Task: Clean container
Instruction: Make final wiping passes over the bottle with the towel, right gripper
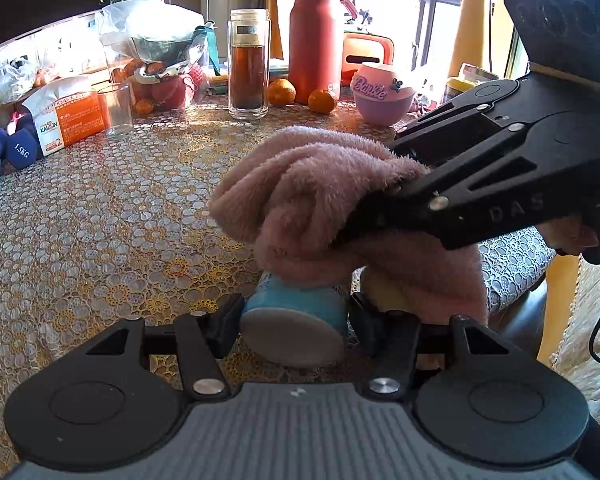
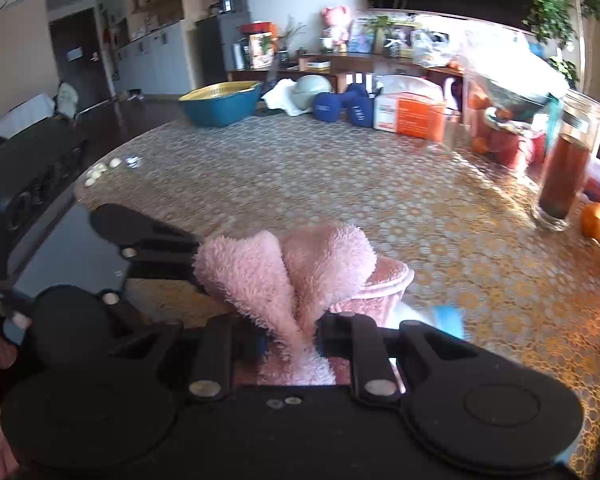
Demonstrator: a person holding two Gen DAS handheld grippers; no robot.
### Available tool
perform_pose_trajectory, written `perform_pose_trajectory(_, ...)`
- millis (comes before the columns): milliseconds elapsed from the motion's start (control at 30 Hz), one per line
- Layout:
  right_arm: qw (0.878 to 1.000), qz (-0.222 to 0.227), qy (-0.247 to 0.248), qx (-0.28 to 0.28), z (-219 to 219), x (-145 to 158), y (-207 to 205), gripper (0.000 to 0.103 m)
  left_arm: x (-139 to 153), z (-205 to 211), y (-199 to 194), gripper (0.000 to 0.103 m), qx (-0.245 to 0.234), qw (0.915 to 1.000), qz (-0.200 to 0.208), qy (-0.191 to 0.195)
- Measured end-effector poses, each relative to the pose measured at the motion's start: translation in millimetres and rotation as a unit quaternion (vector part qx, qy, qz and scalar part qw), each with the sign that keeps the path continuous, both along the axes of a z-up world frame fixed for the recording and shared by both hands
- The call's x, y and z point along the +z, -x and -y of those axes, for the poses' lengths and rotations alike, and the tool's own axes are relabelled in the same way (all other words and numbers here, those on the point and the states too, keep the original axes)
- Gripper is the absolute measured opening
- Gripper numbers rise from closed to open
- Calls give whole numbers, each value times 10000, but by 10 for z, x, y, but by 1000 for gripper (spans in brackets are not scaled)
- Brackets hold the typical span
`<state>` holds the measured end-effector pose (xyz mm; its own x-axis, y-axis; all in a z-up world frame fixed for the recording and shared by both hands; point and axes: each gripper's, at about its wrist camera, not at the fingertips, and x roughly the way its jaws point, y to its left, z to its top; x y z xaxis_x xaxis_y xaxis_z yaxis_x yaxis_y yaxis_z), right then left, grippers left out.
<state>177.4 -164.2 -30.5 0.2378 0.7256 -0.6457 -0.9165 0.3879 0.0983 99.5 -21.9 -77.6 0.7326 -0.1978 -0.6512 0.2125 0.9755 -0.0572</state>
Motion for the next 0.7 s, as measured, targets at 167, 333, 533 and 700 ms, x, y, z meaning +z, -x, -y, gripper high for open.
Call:
perform_pose_trajectory(167,9993,22,-4,-381,100,-15,-180,19,62,-18,-69,57,-71,9999,101,-68)
perform_pose_trajectory(333,9978,63,54,-665,152,-44,-345,20,69,-64,-136,57,-53,9999,95,-75)
perform_pose_trajectory(533,9942,124,233,-1041,226,-136,-511,20,78,-106,-208,57,-71,9997,123,-190)
perform_pose_trajectory(700,9890,164,447,-1402,302,-253,-557,19,73,-155,-244,57,-15,9998,116,-182)
